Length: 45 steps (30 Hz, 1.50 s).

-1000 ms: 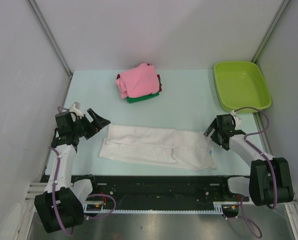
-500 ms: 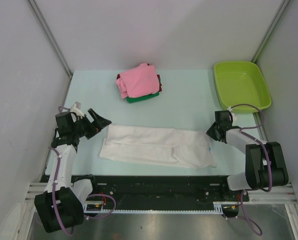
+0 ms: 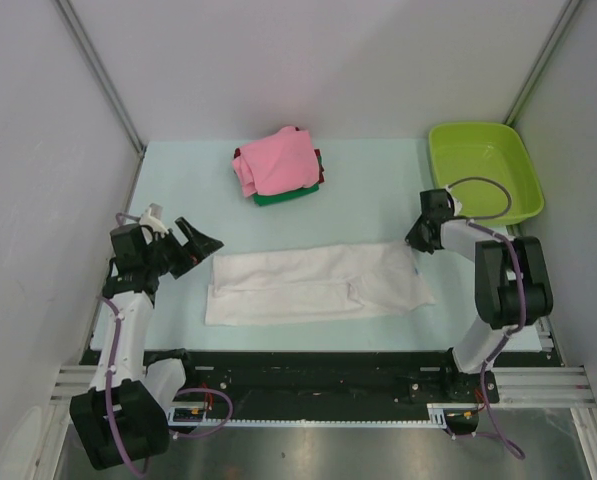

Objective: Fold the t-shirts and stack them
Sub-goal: Fold the tshirt

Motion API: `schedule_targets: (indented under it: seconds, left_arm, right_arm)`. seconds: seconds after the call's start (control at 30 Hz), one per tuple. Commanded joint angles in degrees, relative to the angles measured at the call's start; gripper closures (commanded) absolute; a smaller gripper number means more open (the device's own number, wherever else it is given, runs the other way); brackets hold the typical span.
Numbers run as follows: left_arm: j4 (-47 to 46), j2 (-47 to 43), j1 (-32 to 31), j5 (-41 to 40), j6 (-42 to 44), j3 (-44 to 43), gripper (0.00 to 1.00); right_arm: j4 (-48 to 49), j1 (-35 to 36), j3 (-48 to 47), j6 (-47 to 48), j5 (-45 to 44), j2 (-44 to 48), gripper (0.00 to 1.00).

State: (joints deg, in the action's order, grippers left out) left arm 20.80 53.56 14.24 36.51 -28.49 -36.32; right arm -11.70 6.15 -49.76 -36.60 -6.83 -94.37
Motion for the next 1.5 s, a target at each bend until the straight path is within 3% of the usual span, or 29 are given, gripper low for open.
schedule_targets:
  seconds: [0.0, 0.23, 0.27, 0.47, 0.5, 0.57, 0.6, 0.63, 0.7, 0.73, 0.97, 1.03, 1.2, 1.33, 1.47]
  left_arm:
    - [0.1, -3.1, -0.4, 0.2, 0.0, 0.5, 0.04]
    - [-0.6, -3.9, -1.0, 0.9, -0.9, 1.4, 0.04]
    - [-1.1, -4.1, -1.1, 1.0, -1.0, 1.7, 0.04]
    - [-3.4, -3.5, -1.7, 2.3, -1.5, 3.0, 0.04]
    - [-3.7, -3.4, -1.8, 2.3, -1.6, 3.1, 0.04]
    - [-3.8, -2.7, -2.1, 2.2, -1.3, 2.8, 0.04]
    - [-4.0, -2.5, -2.3, 2.2, -1.3, 2.8, 0.04]
    - [-4.2, -2.3, -2.8, 2.3, -1.3, 2.9, 0.04]
    - [-4.6, -2.1, -3.3, 2.3, -1.0, 3.0, 0.03]
    - [-4.6, -2.1, -3.7, 2.2, -0.8, 3.1, 0.03]
    - [-3.3, -3.8, -4.7, 0.0, 1.0, 2.7, 0.00]
    - [-3.5, -3.8, -4.6, 0.2, 0.8, 2.6, 0.00]
    - [-4.2, -3.7, -4.6, -0.5, 1.1, 2.6, 0.00]
    - [-5.0, -2.7, -4.6, 0.9, 0.5, 2.7, 0.00]
    - [-4.2, -3.1, -4.6, 1.4, 1.0, 1.9, 0.00]
  right_arm:
    - [-1.8, 0.1, -13.4, 2.6, -0.6, -10.2, 1.00]
    - [-12.0, 0.4, -43.4, 3.7, -1.1, -31.0, 1.00]
    - [-13.2, 0.5, -51.4, 4.2, -0.9, -33.1, 1.00]
    - [-19.0, 2.6, -77.6, 4.7, -0.7, -50.0, 1.00]
    - [-20.4, 2.9, -86.5, 5.1, -0.8, -52.0, 1.00]
    - [-21.6, 3.3, -94.7, 5.4, -0.6, -57.8, 0.92]
    - [-21.4, 3.3, -99.0, 5.2, -0.1, -59.2, 0.82]
    - [-20.0, 3.3, -99.0, 4.6, 1.3, -59.5, 0.51]
    - [-13.7, 3.6, -96.2, 4.4, 1.8, -57.0, 0.14]
    - [-11.6, 3.7, -92.0, 4.7, 1.2, -55.7, 0.01]
    - [-5.1, 4.0, -80.8, 8.6, -1.3, -38.9, 0.00]
    - [-5.1, 4.9, -76.3, 9.8, 0.5, -29.9, 0.00]
    - [-6.8, 10.3, -52.9, 8.9, 2.9, -9.4, 0.00]
    - [-3.9, 14.4, -29.6, 1.0, 8.1, 12.0, 0.00]
    - [-7.7, 21.9, -15.8, -4.1, 3.7, 24.1, 0.00]
